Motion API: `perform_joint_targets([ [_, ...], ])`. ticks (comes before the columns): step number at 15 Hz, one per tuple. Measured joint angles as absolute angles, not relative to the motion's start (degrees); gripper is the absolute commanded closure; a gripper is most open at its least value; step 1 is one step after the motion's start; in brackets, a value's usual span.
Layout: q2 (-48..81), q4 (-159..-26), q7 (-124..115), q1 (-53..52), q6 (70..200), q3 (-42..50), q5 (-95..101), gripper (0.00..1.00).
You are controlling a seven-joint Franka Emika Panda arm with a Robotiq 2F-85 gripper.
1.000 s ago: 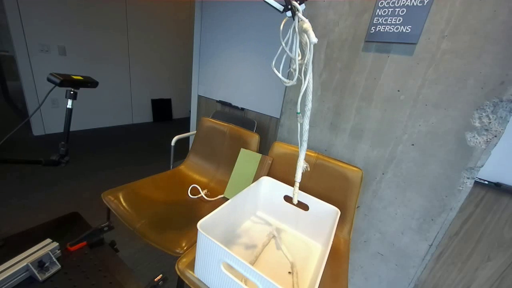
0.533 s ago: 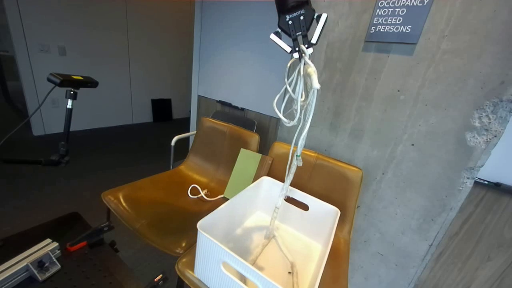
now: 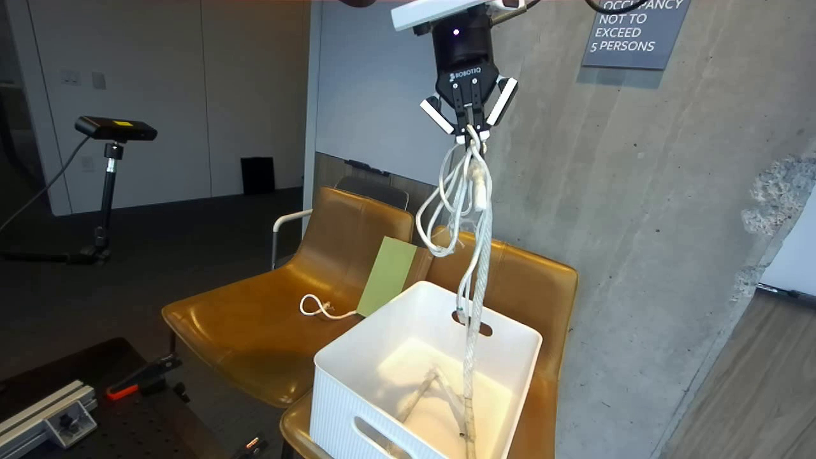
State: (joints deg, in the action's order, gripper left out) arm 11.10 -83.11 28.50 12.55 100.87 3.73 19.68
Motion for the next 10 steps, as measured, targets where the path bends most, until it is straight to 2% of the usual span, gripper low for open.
perform_joint_targets([
  [8, 3.3, -100.1, 28.5, 12.8, 115.5, 6.1, 15.7, 0.98],
  [9, 2.8, -101.1, 28.5, 12.8, 116.8, 6.3, 15.7, 0.66],
  [10, 2.5, -101.9, 28.5, 12.8, 117.7, 6.5, 15.7, 0.65],
])
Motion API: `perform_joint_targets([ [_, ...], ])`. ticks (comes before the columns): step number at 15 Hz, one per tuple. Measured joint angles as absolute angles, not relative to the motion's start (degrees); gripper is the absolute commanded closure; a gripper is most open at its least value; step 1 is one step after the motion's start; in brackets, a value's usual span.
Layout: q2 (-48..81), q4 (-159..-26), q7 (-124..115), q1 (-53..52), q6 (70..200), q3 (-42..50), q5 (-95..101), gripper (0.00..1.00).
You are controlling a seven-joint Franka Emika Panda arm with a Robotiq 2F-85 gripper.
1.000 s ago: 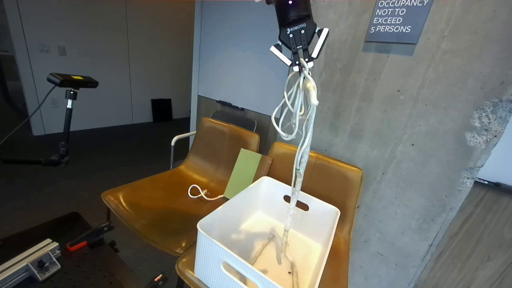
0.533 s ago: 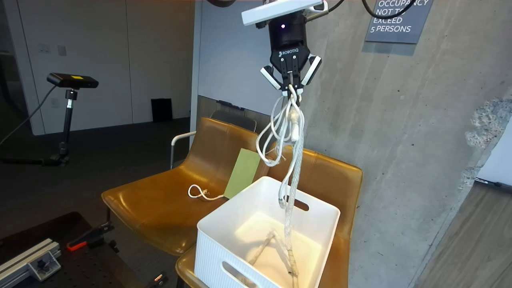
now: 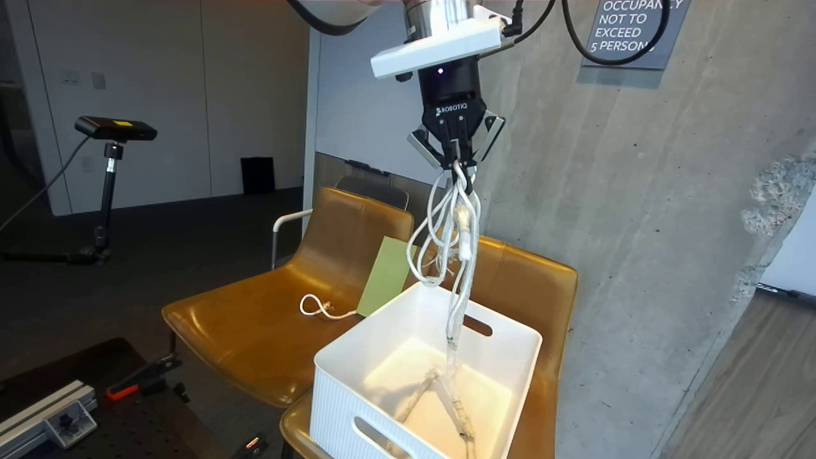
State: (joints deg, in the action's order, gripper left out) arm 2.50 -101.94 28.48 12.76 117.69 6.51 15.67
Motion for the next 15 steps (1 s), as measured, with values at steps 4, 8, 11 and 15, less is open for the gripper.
perform_joint_targets([
  [4, 2.1, -103.4, 28.5, 12.4, 120.5, 6.6, 15.7, 0.38],
  [8, 2.1, -103.6, 28.5, 11.1, 121.5, 6.5, 15.7, 0.08],
  [11, 1.9, -104.9, 27.1, 8.4, 121.5, 5.5, 15.7, 0.0],
  [15, 1.1, -110.0, 22.9, 3.1, 122.8, 1.8, 15.2, 0.0],
])
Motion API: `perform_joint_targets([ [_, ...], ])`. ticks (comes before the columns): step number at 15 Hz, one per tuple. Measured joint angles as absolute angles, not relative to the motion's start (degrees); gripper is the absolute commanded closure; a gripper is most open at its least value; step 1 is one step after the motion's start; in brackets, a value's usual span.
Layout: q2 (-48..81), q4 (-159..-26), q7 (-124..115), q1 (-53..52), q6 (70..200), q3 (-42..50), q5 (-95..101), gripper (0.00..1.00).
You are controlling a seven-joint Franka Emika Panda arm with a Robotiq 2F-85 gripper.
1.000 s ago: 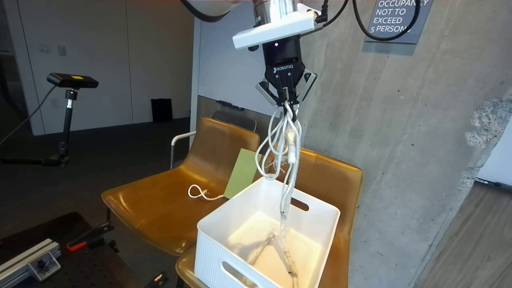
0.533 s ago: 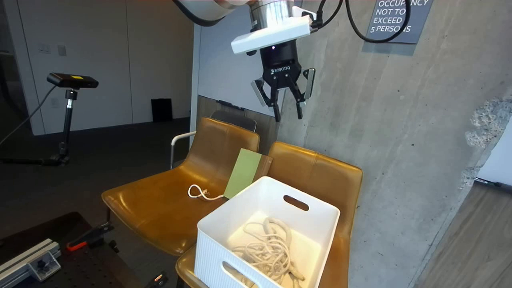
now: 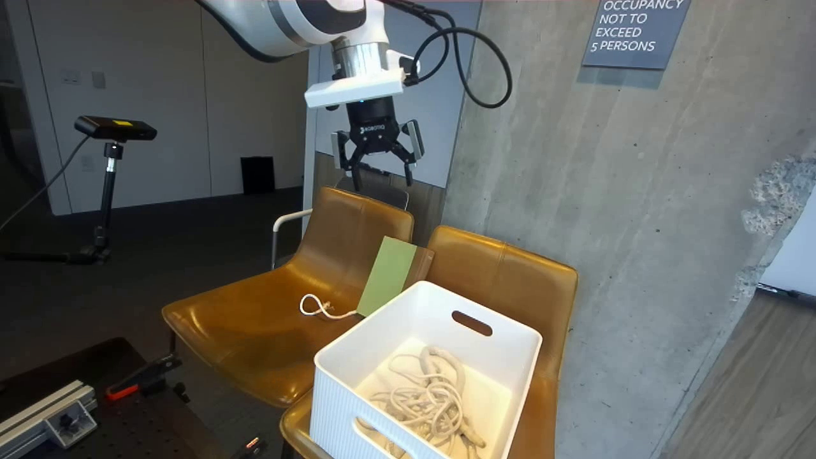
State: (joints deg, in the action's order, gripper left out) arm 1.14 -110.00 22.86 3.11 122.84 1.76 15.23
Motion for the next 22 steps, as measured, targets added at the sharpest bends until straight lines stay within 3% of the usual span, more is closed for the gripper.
perform_joint_targets([
  [12, 1.6, -126.4, 29.7, -10.0, 138.5, -9.5, 13.1, 0.0],
  [22, 30.0, -106.8, 44.3, -7.1, 142.7, -10.2, 13.2, 0.0],
])
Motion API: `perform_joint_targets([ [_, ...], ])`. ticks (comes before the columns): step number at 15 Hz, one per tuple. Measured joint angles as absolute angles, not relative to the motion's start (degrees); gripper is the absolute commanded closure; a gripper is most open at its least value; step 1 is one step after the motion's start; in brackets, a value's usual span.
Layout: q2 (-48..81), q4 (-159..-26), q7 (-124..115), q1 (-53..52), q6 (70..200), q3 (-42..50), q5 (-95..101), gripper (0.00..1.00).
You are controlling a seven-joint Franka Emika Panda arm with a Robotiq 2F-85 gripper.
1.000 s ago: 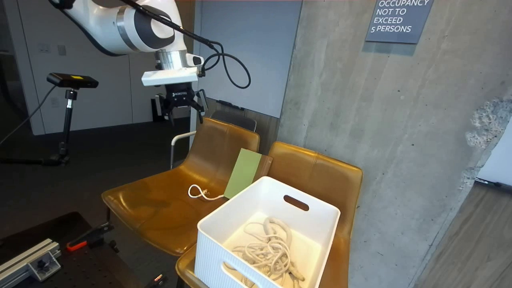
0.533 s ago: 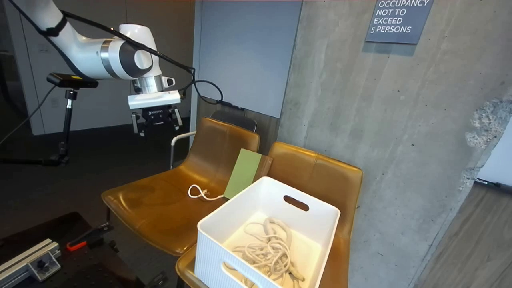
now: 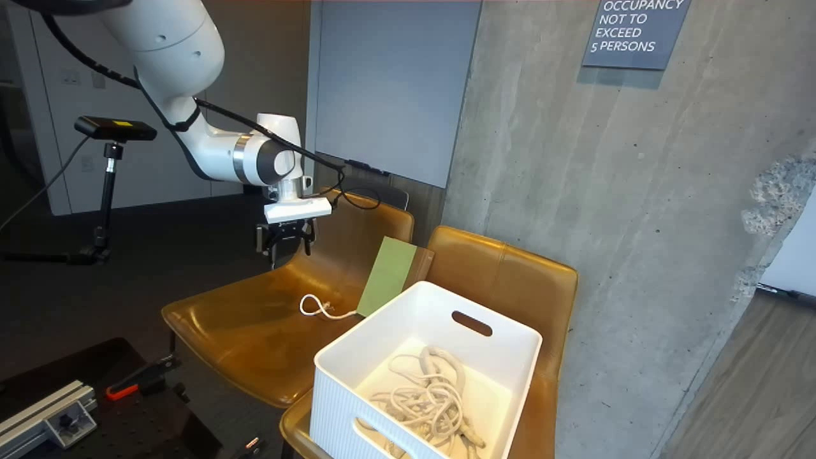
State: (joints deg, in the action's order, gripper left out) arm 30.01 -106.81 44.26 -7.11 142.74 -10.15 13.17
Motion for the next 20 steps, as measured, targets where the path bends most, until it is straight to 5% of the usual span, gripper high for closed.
perform_joint_targets([
  [11, 45.7, -92.7, 49.1, -5.5, 139.2, -10.1, 13.2, 0.0],
  [12, 46.2, -92.3, 49.2, -5.4, 139.0, -10.0, 13.2, 0.04],
  [14, 47.0, -91.3, 49.2, -5.1, 138.6, -9.9, 13.2, 0.29],
  [15, 47.4, -91.0, 49.2, -5.0, 138.5, -9.8, 13.2, 0.29],
  [20, 49.3, -90.3, 49.2, -4.6, 138.5, -9.4, 13.2, 0.67],
])
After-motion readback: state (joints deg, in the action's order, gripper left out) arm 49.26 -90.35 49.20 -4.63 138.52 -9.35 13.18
